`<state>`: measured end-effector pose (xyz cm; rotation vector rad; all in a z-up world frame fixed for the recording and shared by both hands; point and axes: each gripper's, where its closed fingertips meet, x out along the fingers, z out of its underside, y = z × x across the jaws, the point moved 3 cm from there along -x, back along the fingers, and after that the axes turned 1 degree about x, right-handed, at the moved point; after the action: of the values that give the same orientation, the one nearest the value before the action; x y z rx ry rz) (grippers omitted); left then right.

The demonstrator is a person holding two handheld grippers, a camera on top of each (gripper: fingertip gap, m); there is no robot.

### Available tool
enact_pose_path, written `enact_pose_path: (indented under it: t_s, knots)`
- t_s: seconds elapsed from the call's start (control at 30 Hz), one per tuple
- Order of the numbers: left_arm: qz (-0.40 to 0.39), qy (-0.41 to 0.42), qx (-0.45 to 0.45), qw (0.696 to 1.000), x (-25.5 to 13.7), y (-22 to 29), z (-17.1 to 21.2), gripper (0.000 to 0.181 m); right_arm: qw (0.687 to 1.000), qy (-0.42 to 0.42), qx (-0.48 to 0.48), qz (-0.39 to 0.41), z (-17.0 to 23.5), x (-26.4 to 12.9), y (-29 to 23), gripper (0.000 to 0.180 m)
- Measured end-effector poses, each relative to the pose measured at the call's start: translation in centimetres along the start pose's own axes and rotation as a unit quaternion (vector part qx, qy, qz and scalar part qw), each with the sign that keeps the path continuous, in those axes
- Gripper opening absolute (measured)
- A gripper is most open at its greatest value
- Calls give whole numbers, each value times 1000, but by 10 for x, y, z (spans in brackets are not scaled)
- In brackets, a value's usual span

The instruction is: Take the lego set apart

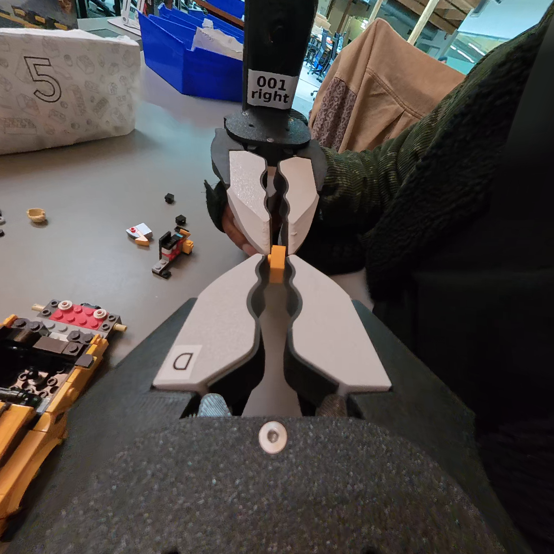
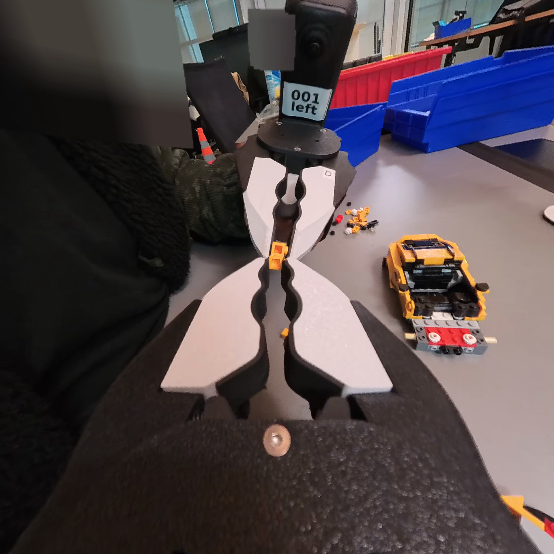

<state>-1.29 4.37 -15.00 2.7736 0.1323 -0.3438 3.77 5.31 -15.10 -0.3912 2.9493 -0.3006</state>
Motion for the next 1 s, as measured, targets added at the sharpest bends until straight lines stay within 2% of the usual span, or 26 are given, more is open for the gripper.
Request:
enact_pose_path:
  t_s: [0.13,0.2,0.23,0.27,0.33,0.43,0.63,0.8,1.0]
  knots:
    - [6,-6,11,1000,-1,6,-3,10,1000,15,-4,-17,-5,-1,-6,8]
    - [-60,-74,39,995,-10,-14,18,10,992,114,26,-41,-34,-23,-6,7]
    - [-57,-63,17,996,-17,-19,20,10,992,125,17,-24,-41,-35,-3,8]
    - [-43,-47,-9,998,-23,-19,17,10,995,99,-7,17,-37,-38,3,8]
    - [-71,-43,7,997,-32,-26,10,10,997,26,-26,70,-19,-32,13,8]
    - [-86,-54,2,995,-40,-30,11,10,982,-122,-67,126,19,-11,28,8]
    - [-103,-70,-4,992,-46,-33,25,10,951,-272,-96,108,57,23,27,8]
    - [-78,-86,-18,993,-32,-29,38,9,943,-295,-116,100,62,38,26,16]
    - [-80,-137,-13,987,-18,-29,57,9,956,-258,-104,94,53,47,21,18]
